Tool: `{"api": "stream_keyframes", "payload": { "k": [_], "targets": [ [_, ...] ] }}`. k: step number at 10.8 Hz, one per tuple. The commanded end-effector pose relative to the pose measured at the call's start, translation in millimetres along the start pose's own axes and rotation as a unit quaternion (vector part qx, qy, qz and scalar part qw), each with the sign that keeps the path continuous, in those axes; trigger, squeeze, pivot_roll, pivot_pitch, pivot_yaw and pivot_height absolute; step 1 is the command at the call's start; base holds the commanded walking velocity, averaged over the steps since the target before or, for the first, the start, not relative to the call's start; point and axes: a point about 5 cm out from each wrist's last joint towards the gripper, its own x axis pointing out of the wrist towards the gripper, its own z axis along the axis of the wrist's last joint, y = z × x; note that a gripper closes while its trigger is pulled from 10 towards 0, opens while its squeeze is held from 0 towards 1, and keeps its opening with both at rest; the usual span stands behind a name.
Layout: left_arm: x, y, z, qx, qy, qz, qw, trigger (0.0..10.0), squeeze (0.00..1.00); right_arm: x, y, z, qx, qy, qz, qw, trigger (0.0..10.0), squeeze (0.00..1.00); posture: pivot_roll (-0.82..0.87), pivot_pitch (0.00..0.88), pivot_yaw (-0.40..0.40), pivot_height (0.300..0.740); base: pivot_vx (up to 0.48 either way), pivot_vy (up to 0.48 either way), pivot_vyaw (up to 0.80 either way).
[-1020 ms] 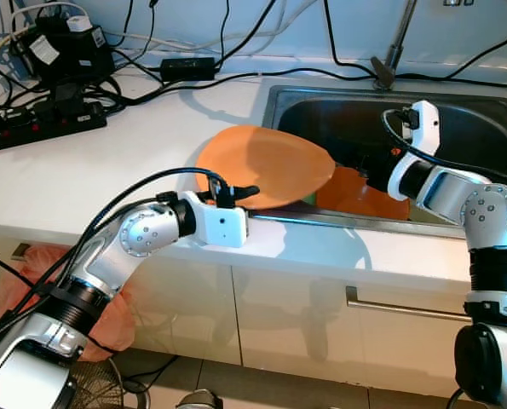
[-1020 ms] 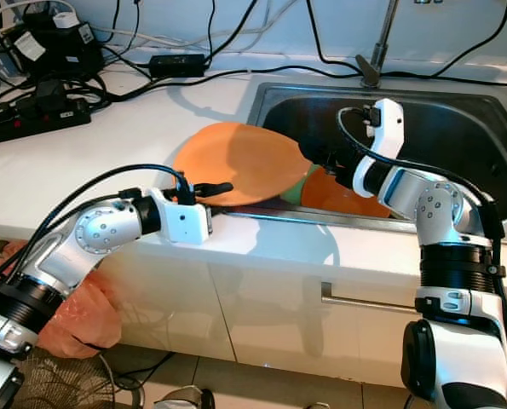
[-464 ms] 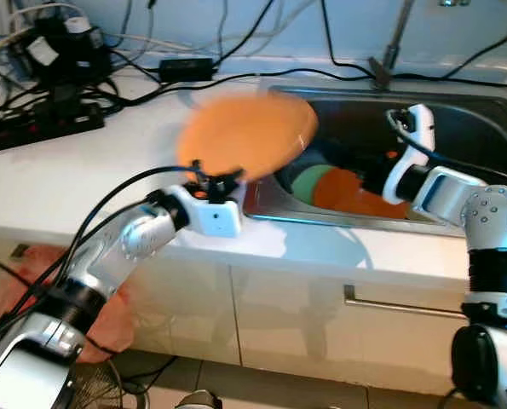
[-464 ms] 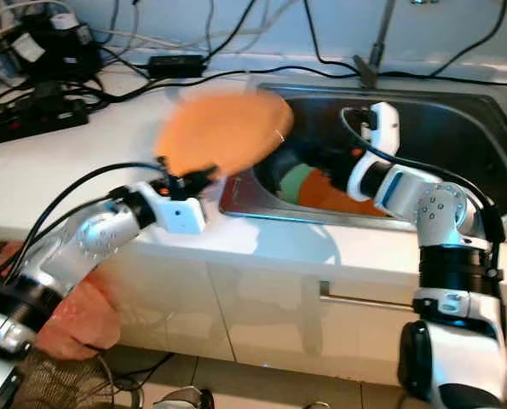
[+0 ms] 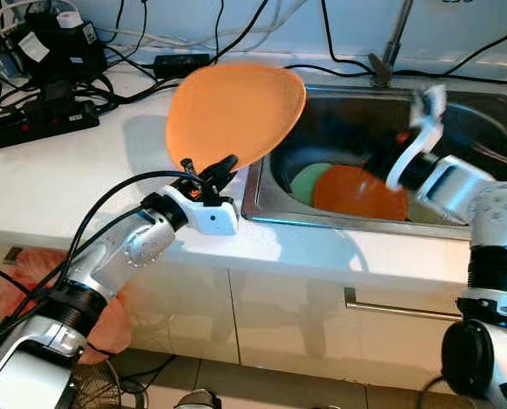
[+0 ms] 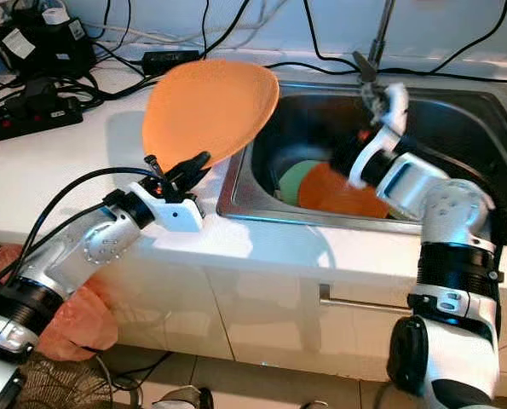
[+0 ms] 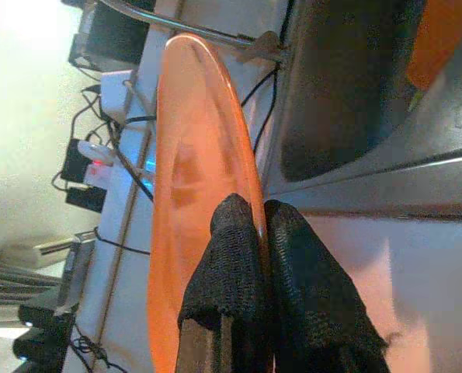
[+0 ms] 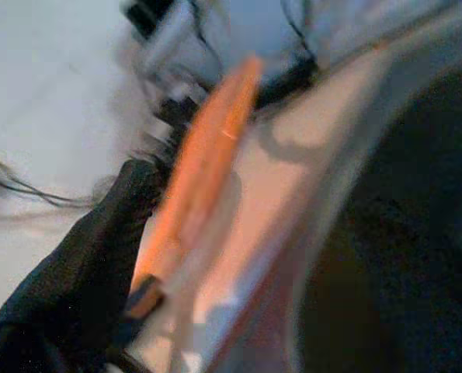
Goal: Kitchen organization
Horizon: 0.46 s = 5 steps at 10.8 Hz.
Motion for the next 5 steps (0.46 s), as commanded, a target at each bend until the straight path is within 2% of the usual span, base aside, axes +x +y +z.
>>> {"api": "stream_keyframes", "payload": {
  "k": [1,3,5],
  "targets": [
    [2.3,-8.8,2,0.007,-0.005,-0.010,1.000,0.0,0.00,0.6,14.2,8,-0.006,-0.017,0.042,0.999,10.0,0.00,0.08,0.069,0.024,0.740,0.000,0.000,0.00],
    [14.7,-4.3,12,0.014,-0.027,0.020,0.999,0.0,0.00,2.4,21.1,7,0.000,-0.020,0.069,0.997,10.0,0.00,0.08,0.070,0.020,0.740,0.000,0.000,0.00],
    [24.2,1.3,28,0.014,-0.060,0.054,0.997,0.0,0.00,6.9,20.8,2,0.003,-0.016,0.068,0.998,10.0,0.00,0.08,0.072,0.019,0.740,0.000,0.000,0.00]
  ]
}}
